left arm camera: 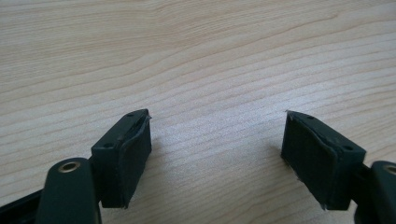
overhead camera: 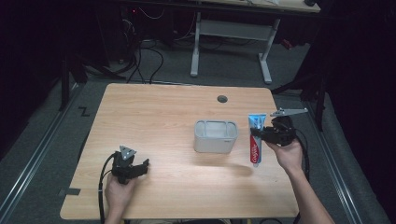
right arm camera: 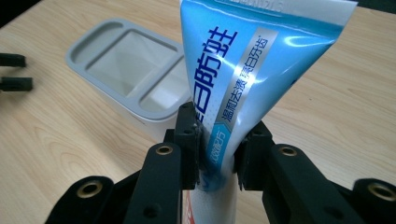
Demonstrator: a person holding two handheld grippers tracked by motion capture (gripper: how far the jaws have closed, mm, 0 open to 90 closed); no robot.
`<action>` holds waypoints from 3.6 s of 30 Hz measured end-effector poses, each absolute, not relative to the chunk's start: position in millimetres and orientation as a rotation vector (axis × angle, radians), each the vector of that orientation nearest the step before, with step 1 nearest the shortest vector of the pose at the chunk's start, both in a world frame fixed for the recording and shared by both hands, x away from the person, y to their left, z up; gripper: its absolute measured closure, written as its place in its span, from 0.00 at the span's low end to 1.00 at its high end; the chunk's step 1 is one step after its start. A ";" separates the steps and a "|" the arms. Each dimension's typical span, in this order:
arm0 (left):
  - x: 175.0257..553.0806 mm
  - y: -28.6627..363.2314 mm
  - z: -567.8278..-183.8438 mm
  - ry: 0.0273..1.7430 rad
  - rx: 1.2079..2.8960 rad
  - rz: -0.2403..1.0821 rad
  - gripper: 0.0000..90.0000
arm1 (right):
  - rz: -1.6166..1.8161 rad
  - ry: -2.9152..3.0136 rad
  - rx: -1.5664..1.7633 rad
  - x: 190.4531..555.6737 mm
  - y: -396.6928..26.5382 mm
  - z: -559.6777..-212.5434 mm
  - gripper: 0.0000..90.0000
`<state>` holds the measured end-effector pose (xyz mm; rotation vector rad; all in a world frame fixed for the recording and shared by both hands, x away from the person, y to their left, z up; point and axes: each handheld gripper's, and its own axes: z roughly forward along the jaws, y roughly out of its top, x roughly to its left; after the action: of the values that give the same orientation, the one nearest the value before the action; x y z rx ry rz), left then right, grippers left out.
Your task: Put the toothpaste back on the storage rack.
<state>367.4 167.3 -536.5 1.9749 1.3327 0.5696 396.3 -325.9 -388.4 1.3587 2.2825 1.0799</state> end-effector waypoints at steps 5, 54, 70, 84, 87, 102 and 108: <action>367.3 167.4 -536.6 1.333 1.974 0.569 0.27 | 1.110 2.285 1.344 392.4 -324.6 -386.5 0.82; 365.8 170.2 -536.5 1.351 1.957 0.563 0.26 | 1.375 2.261 1.088 383.0 -284.8 -326.6 0.82; 365.7 170.6 -536.3 1.351 1.958 0.560 0.26 | 1.393 2.252 1.057 399.2 -270.1 -313.7 0.82; 365.8 170.8 -536.4 1.351 1.955 0.558 0.26 | 1.402 2.234 1.060 415.7 -257.5 -309.9 0.82; 365.8 170.9 -536.4 1.351 1.955 0.557 0.26 | 1.386 2.232 1.053 418.3 -253.6 -310.2 0.82; 365.8 171.4 -536.4 1.352 1.951 0.554 0.26 | 1.353 2.211 1.046 435.0 -233.1 -317.8 0.82; 365.7 171.2 -536.3 1.353 1.952 0.554 0.26 | 1.329 2.196 1.031 436.2 -227.6 -319.9 0.81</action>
<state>365.7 171.2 -536.3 1.9519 1.3528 0.5542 436.2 -227.6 -319.9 1.0307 2.1964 1.3291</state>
